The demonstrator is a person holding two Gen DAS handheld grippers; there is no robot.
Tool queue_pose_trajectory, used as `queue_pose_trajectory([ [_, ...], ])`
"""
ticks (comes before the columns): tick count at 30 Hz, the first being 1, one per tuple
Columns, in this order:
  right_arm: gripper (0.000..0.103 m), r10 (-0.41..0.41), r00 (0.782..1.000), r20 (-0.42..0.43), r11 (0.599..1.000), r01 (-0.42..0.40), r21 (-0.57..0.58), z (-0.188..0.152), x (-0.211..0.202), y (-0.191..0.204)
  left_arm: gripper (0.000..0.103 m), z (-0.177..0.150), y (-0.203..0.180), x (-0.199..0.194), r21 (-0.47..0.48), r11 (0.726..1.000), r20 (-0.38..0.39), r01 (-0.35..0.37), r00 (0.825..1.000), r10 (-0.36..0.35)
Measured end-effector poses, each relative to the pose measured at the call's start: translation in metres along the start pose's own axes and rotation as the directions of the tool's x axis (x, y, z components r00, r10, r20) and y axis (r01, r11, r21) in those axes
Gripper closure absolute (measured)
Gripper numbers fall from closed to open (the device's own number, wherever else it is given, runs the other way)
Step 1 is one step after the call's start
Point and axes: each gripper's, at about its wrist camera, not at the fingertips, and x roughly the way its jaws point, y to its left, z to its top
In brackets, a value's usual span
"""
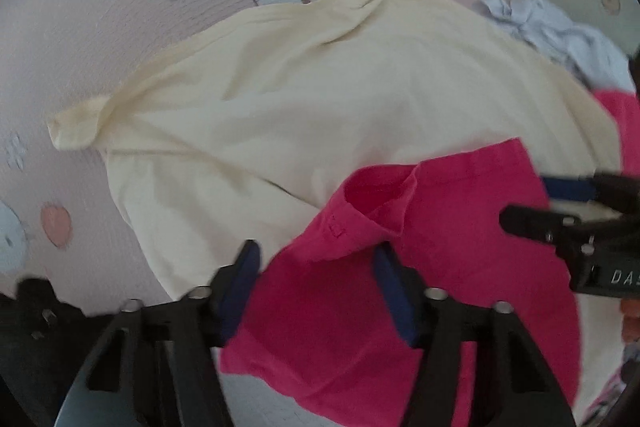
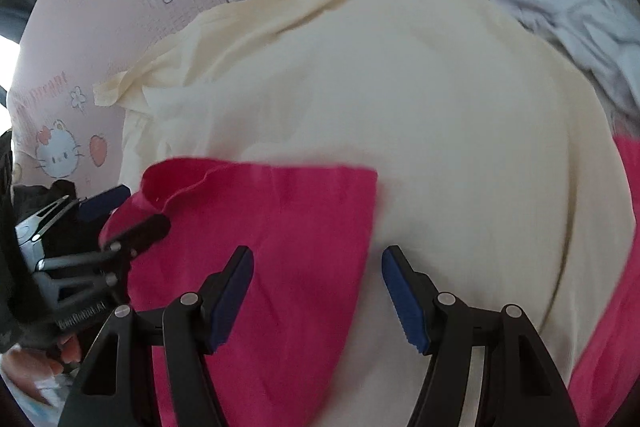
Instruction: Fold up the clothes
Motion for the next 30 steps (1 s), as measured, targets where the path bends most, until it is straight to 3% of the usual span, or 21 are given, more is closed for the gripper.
queue_pose_trajectory([
  [2,0.052,-0.054,0.998,0.023,0.998,0.055,-0.024,0.003,0.003,0.003,0.061,0.005,0.003,0.007,0.0,1.0,-0.012,-0.015,1.0,0.015],
  [4,0.078,-0.121,0.992,0.039,0.991,0.123,-0.06,0.006,0.006,0.006,0.066,0.01,0.009,0.014,-0.029,0.999,-0.027,-0.014,1.0,0.013],
  [7,0.084,-0.118,0.992,0.052,0.992,0.12,-0.031,0.009,0.006,-0.001,0.066,0.02,0.032,0.023,-0.177,0.983,-0.04,0.047,0.998,-0.055],
  [10,0.085,-0.08,0.996,0.048,0.997,0.079,0.023,0.011,0.006,-0.01,0.066,0.025,0.056,0.018,-0.333,0.934,0.003,0.126,0.991,-0.133],
  [14,0.084,-0.035,0.999,0.041,0.994,0.03,0.101,0.008,-0.001,-0.022,0.066,0.028,0.067,-0.001,-0.378,0.92,0.023,0.103,0.995,-0.101],
  [15,0.079,-0.011,0.999,0.037,0.991,0.006,0.131,0.006,-0.003,-0.025,0.066,0.026,0.069,-0.005,-0.388,0.914,0.024,0.12,0.992,-0.12],
  [16,0.066,0.024,0.999,0.031,0.986,-0.028,0.165,0.003,-0.005,-0.029,0.066,0.022,0.071,-0.009,-0.409,0.901,0.022,0.145,0.989,-0.149],
  [19,0.046,0.052,0.998,0.04,0.976,-0.06,0.209,-0.002,-0.015,-0.03,0.065,0.007,0.073,-0.027,-0.48,0.844,0.038,0.237,0.968,-0.25],
  [21,0.043,0.028,0.999,0.035,0.98,-0.035,0.196,-0.006,-0.022,-0.027,0.06,-0.006,0.074,-0.037,-0.53,0.798,0.054,0.288,0.95,-0.307],
  [23,0.043,0.017,0.999,0.027,0.982,-0.022,0.186,-0.013,-0.033,-0.024,0.044,-0.021,0.077,-0.048,-0.58,0.739,0.079,0.343,0.927,-0.367],
  [24,0.043,0.014,1.0,0.024,0.983,-0.018,0.183,-0.017,-0.038,-0.023,0.042,-0.029,0.077,-0.053,-0.6,0.712,0.095,0.365,0.916,-0.389],
  [30,0.043,-0.005,1.0,0.003,0.986,0.004,0.166,-0.039,-0.071,-0.013,0.039,-0.057,0.065,-0.067,-0.639,0.651,0.117,0.41,0.888,-0.445],
])
